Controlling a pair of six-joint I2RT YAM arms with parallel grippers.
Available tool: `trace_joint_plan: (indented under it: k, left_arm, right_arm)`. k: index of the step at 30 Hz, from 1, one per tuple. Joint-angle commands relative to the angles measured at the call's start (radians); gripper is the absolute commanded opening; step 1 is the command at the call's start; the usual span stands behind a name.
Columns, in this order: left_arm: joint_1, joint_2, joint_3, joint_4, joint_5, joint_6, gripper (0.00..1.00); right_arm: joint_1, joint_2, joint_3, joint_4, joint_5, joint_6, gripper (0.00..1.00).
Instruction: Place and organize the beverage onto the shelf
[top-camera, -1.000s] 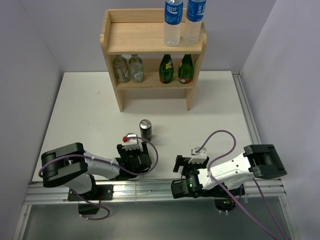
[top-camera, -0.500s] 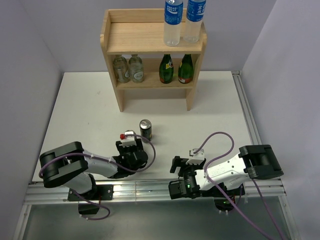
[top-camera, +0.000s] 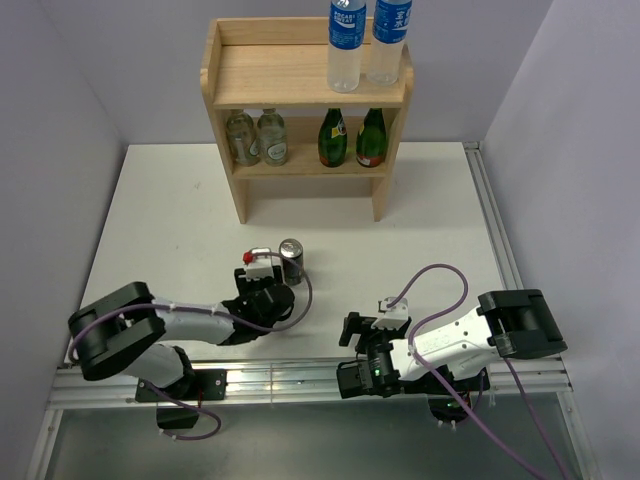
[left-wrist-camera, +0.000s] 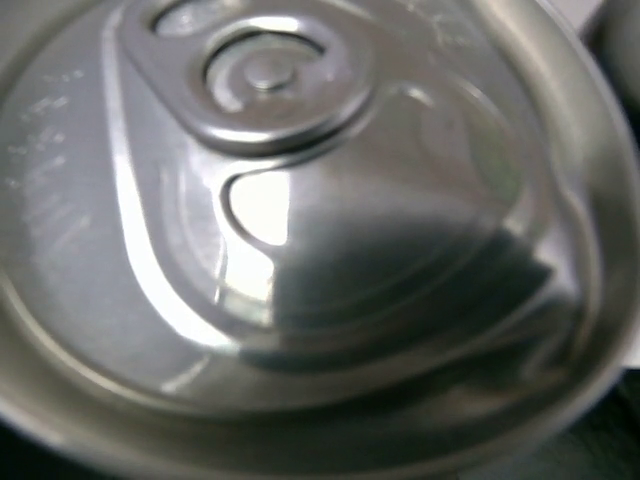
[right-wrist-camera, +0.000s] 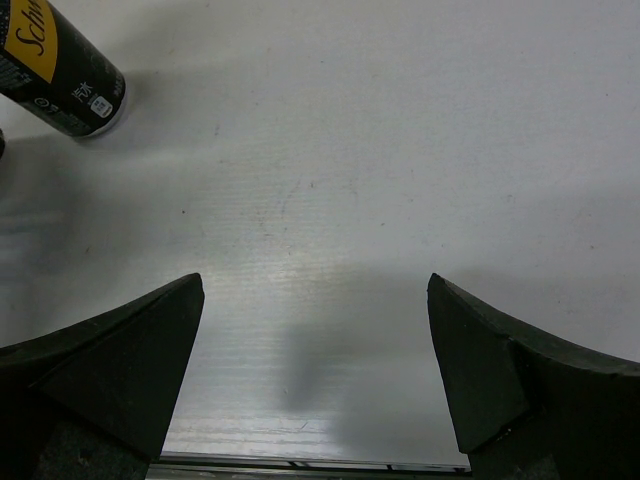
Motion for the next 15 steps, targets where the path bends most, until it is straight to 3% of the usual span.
trace_joint_plan:
  k: [1, 3, 7, 12, 15]
  left_arm:
    - [0.002, -0.189, 0.140, -0.182, -0.014, 0.023, 0.00]
    - [0.006, -0.257, 0.188, -0.247, 0.023, 0.058, 0.00]
    - [0.094, -0.348, 0.431, -0.385, 0.129, 0.203, 0.00]
    - [0.187, -0.282, 0.738, -0.480, 0.207, 0.371, 0.00]
    - [0.244, -0.204, 1.012, -0.543, 0.244, 0.460, 0.00]
  right_arm:
    - [0.007, 0.006, 0.008, 0.021, 0.026, 0.023, 1.00]
    - [0.008, 0.007, 0.010, 0.027, 0.028, 0.022, 1.00]
    - [0.010, 0.009, 0.011, 0.042, 0.031, 0.012, 1.00]
    - [0.011, 0.017, 0.036, 0.045, 0.037, -0.008, 0.99]
    - [0.018, 0.015, 0.049, 0.016, 0.041, 0.012, 0.99]
